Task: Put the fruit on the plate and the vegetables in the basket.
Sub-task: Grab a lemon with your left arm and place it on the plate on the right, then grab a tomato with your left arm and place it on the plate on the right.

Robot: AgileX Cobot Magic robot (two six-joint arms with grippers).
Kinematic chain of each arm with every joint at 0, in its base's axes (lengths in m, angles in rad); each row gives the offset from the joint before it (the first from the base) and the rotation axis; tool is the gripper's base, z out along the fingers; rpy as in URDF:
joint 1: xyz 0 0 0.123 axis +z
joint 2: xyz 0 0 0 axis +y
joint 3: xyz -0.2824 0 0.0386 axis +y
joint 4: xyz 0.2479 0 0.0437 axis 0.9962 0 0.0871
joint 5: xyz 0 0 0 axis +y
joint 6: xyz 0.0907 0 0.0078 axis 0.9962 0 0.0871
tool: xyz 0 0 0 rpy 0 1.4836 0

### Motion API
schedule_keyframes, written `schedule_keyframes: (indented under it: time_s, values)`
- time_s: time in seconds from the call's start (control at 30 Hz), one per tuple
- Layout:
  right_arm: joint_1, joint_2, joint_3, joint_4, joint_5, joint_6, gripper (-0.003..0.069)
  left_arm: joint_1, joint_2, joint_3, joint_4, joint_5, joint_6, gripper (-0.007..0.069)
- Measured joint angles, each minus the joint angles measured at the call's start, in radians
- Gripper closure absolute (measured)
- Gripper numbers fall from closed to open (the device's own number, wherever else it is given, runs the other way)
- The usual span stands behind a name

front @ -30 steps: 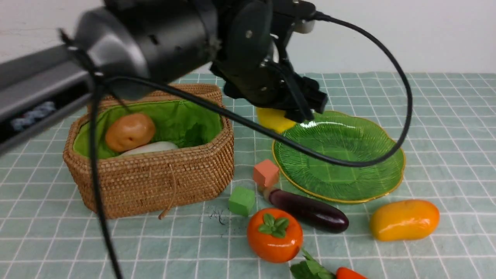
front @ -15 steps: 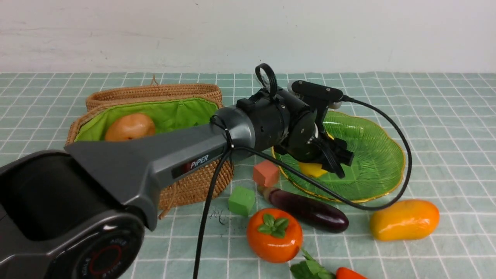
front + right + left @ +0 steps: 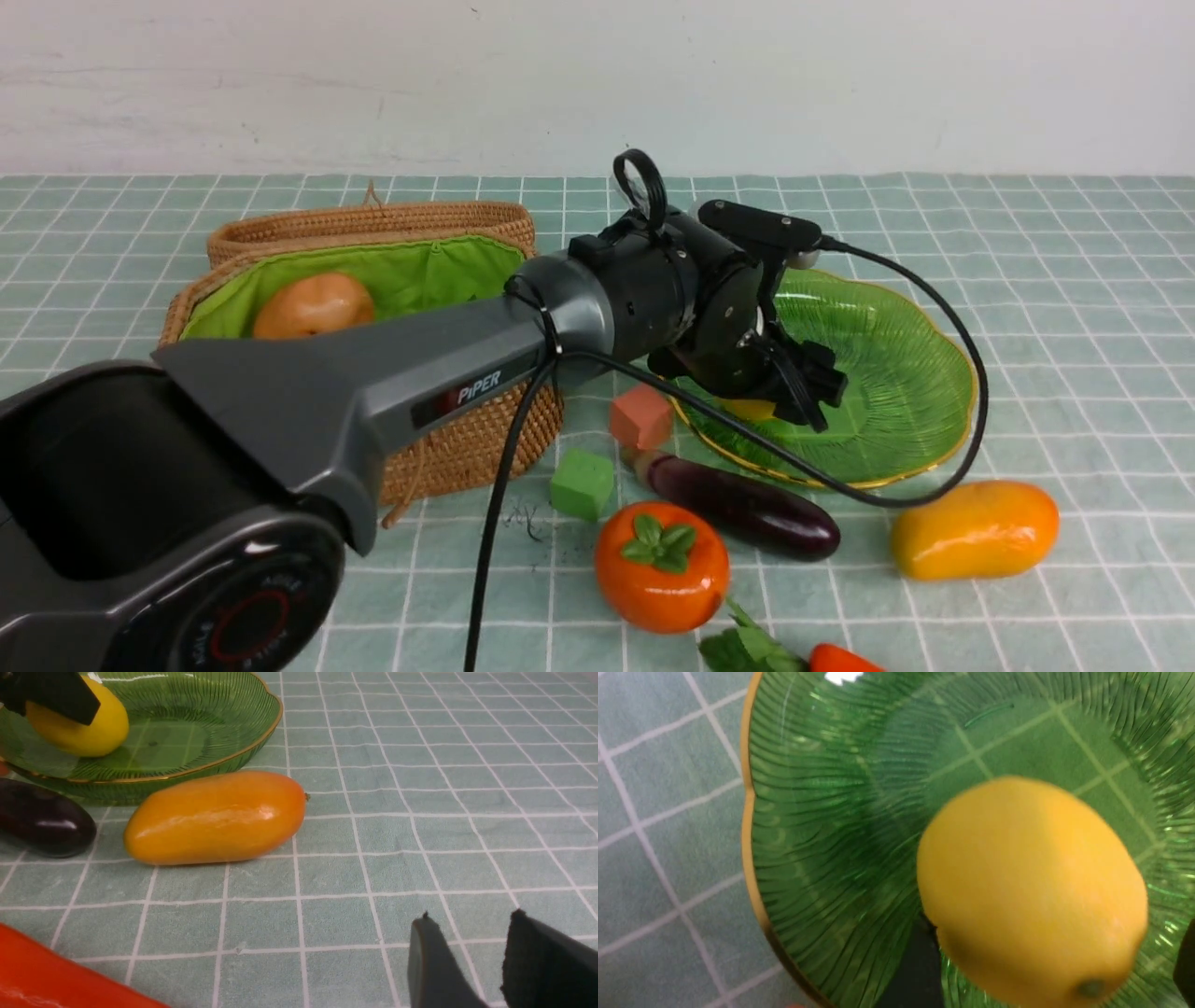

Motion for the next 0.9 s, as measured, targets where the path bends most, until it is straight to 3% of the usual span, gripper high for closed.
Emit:
schedule_keyframes:
  time_s: [0.17,0.3,0.4,0.57,0.7,0.9]
  values:
    - [0.000,0.000,0.000,-0.016,0.001,0.000,0.0418,0.009,-0.081,0.000,-0.013,0.170,0.000,0.0019]
    - [0.000,0.000,0.000,-0.040,0.002,0.000,0.0418,0.046,-0.212,0.016,-0.094,0.399,0.011,0.0069]
    - [0.000,0.000,0.000,-0.047,0.003,0.000,0.0418,0.062,-0.322,0.116,-0.154,0.449,0.041,0.0096]
    - [0.000,0.000,0.000,-0.049,0.003,0.000,0.0418,0.061,-0.455,0.402,-0.297,0.346,0.047,0.0114]
    - [0.000,0.000,0.000,-0.050,0.004,0.000,0.0418,0.061,-0.476,0.618,-0.418,0.180,-0.024,0.0107]
    - [0.000,0.000,0.000,-0.051,0.004,0.000,0.0418,0.063,-0.426,0.673,-0.462,-0.016,-0.075,0.0077]
